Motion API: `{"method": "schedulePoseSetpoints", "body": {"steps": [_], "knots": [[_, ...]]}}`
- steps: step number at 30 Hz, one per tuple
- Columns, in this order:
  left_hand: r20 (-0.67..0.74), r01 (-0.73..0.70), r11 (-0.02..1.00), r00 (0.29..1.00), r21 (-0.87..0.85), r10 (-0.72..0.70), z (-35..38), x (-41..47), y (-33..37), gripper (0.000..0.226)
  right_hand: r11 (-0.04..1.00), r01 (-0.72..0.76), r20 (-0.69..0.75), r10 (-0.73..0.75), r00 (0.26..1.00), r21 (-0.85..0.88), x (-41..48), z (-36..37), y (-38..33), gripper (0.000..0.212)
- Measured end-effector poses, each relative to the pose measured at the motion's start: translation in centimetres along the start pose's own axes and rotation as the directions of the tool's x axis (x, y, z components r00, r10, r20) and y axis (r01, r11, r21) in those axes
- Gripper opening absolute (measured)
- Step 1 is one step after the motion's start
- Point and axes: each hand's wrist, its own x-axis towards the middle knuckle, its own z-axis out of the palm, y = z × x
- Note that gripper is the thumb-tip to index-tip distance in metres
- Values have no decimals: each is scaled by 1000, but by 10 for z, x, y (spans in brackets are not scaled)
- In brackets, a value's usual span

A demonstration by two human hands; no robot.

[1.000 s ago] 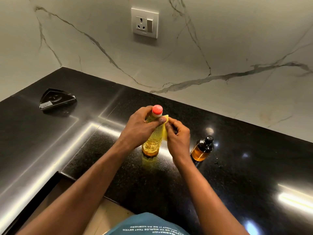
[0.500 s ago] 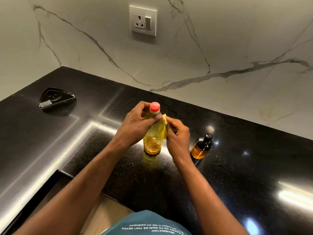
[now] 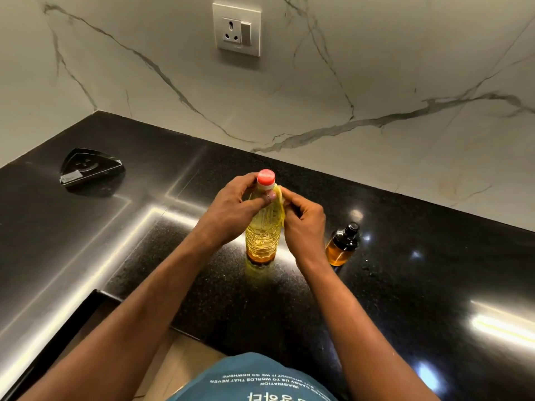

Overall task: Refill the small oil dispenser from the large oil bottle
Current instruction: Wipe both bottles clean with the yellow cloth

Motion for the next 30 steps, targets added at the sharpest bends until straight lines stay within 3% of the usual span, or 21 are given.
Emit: {"method": "schedulePoseSetpoints", "body": {"steps": [4,7,10,12,15,18,21,25,30], "knots": [[-48,-39,992,998,123,45,9,-2,-3,28,971,155,-5,-159,987,-184,-5,-2,10,30],[-78,-87,983,992,159,100,15,-5,-5,32,939,88,7,-91,996,-331,-12,-7,47,25],[-69,-111,979,990,172,124,19,-6,-12,54,970,-131,25,139,990,-206,-28,-5,76,33],[-84,-105,972,989,211,125,20,-6,-16,62,972,-205,33,210,977,-116,-40,1,81,36],[-120,-113,954,981,276,151,22,-4,-20,66,964,-263,77,260,963,34,-49,13,70,41],[-141,-121,942,975,314,172,24,-3,-22,67,952,-293,121,282,952,91,-44,24,60,38],[-151,-129,933,970,336,188,26,-3,-22,68,921,-347,136,326,935,175,-30,27,55,53],[-169,-152,921,960,360,224,27,-4,-22,70,891,-394,130,373,919,225,-26,26,56,49],[-190,-151,924,955,352,228,29,-3,-24,71,868,-416,106,403,909,272,-50,38,56,75]]}}
